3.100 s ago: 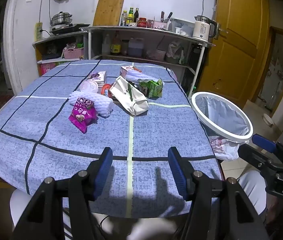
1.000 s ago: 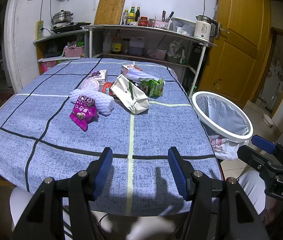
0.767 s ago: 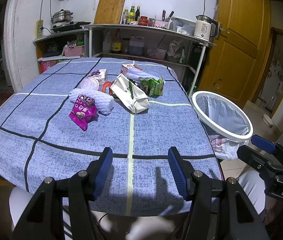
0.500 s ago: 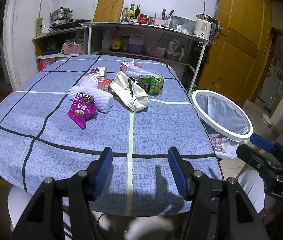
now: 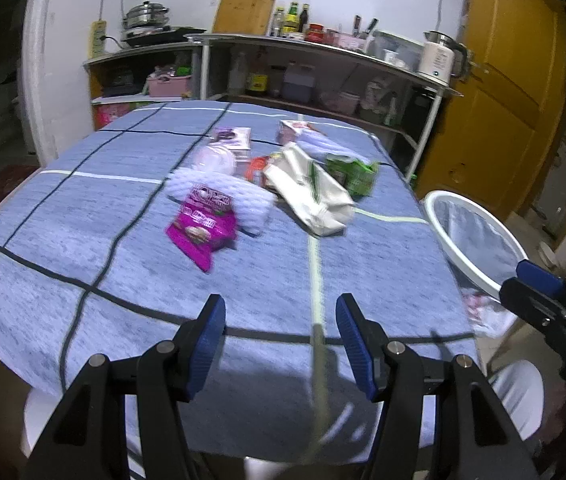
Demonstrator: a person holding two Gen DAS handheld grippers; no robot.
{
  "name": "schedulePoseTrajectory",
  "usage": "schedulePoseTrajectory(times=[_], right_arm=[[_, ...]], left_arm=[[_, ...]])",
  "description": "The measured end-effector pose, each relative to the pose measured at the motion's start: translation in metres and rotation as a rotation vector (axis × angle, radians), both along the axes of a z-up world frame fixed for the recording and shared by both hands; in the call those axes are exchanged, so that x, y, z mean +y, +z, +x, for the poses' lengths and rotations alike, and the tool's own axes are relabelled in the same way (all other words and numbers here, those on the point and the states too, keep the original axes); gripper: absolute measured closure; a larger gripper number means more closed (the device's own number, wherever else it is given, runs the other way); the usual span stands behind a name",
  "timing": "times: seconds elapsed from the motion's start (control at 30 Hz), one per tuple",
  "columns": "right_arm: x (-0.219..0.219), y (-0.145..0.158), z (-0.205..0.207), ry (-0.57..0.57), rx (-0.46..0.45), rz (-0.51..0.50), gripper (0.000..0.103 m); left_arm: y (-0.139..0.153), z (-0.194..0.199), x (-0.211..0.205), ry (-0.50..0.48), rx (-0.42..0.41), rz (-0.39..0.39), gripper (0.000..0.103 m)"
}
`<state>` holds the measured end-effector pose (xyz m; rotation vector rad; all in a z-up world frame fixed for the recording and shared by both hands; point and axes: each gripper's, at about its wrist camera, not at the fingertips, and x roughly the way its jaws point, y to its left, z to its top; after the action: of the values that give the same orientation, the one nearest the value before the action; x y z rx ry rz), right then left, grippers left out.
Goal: Collect trash
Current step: 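Grasp the purple snack bag with the left tool while the right tool grasps the white paper bag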
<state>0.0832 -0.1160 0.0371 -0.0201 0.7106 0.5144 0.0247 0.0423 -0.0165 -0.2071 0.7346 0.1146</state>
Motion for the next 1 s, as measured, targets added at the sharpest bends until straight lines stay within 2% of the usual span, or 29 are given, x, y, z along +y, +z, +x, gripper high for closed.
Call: schedulePoseTrajectory(times=[0.23, 0.53, 0.83, 0.93, 1.0], right_arm=[[0.028, 0.004, 0.031, 0.071, 0.01, 0.002, 0.019], [0.076, 0.0, 0.075, 0.175, 0.06, -0.013, 0.021], [0.12, -0.027, 0.118, 0.254, 0.151, -0.078, 0.038], [0.125, -0.032, 0.128, 0.26, 0.18, -0.081, 0.047], [0.128, -0.035, 0.13, 0.268, 0.195, -0.083, 0.064]], left_arm=[[-0.002, 0.021, 0.034, 0.064, -0.001, 0.003, 0.043], [-0.007, 0.049, 0.058, 0.03, 0.005, 0.001, 0.039], [-0.018, 0.068, 0.066, -0.009, 0.032, -0.006, 0.039], [-0.022, 0.07, 0.068, -0.012, 0.041, -0.019, 0.041], [-0.024, 0.071, 0.069, -0.015, 0.047, -0.028, 0.047]])
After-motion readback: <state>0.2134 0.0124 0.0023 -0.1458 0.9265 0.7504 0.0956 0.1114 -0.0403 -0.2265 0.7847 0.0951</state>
